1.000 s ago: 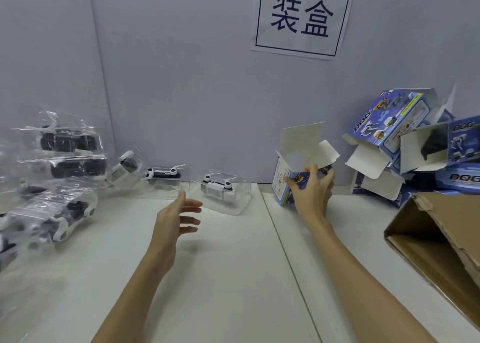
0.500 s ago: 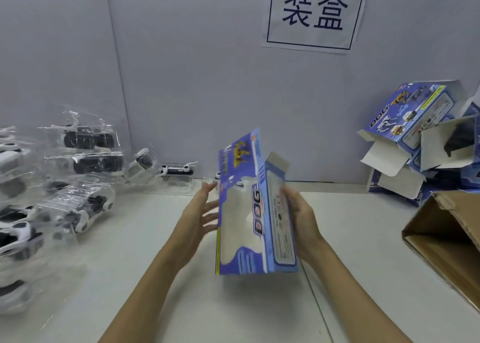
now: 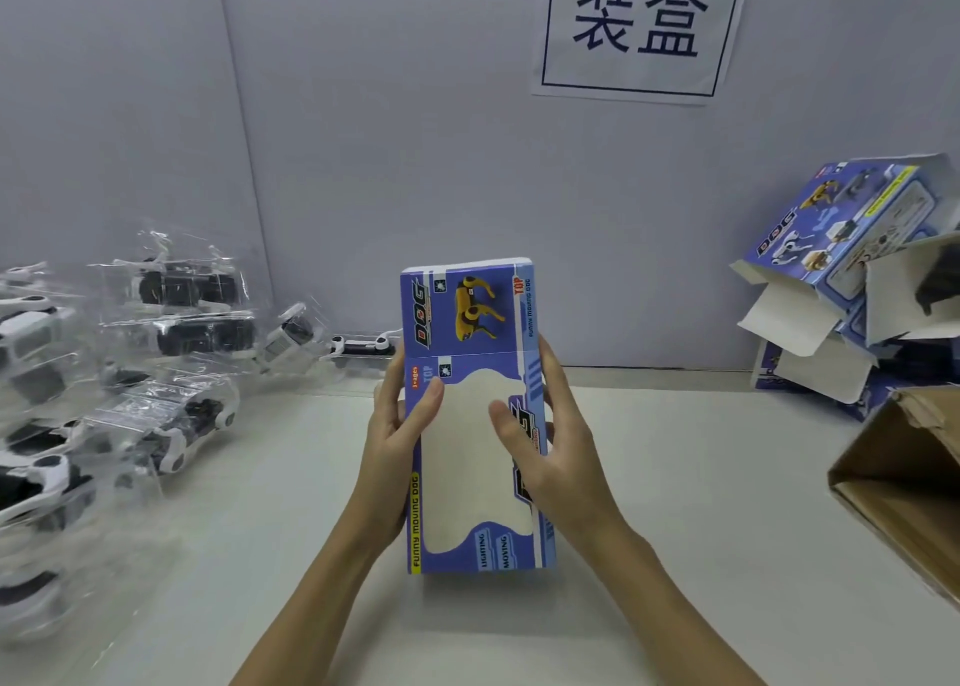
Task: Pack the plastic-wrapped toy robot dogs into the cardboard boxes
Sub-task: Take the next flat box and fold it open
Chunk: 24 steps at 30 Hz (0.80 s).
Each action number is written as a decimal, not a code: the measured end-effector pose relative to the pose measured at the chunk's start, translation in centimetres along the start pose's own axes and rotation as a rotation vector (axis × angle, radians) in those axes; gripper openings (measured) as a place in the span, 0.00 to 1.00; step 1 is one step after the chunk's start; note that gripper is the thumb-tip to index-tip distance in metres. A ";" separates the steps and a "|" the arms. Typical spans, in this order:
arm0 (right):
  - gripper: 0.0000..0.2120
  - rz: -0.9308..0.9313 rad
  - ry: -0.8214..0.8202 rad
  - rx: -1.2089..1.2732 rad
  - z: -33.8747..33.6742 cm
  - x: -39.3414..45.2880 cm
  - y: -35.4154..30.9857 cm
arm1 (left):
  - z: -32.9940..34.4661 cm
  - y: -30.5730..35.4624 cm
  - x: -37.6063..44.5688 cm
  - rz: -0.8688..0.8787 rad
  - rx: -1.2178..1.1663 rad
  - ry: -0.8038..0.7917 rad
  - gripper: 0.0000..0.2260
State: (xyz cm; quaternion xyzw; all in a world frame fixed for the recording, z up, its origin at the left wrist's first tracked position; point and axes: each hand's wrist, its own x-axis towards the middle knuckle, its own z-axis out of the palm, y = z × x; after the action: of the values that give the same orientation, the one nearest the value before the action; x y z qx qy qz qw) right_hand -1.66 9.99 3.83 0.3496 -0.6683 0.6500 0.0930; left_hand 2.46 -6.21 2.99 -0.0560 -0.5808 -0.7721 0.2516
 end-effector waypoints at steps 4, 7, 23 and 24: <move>0.23 0.040 0.055 -0.096 -0.5 0.1 0.2 | -0.3 -0.1 0.0 -0.002 0.087 -0.012 0.26; 0.21 0.047 0.055 -0.106 -0.8 0.1 0.5 | -0.2 -0.1 0.0 0.010 0.093 -0.070 0.23; 0.20 0.127 0.110 0.223 0.0 -0.1 -0.9 | 0.3 2.0 -0.1 0.191 0.238 -0.039 0.22; 0.18 0.124 0.114 0.230 0.0 0.0 -1.0 | 0.4 2.1 -0.2 0.204 0.234 -0.042 0.20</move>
State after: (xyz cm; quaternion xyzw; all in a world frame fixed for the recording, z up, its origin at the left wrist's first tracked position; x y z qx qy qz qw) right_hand -1.05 10.13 4.64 0.2782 -0.6033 0.7457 0.0497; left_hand 3.49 -6.16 4.85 -0.1012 -0.6633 -0.6682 0.3214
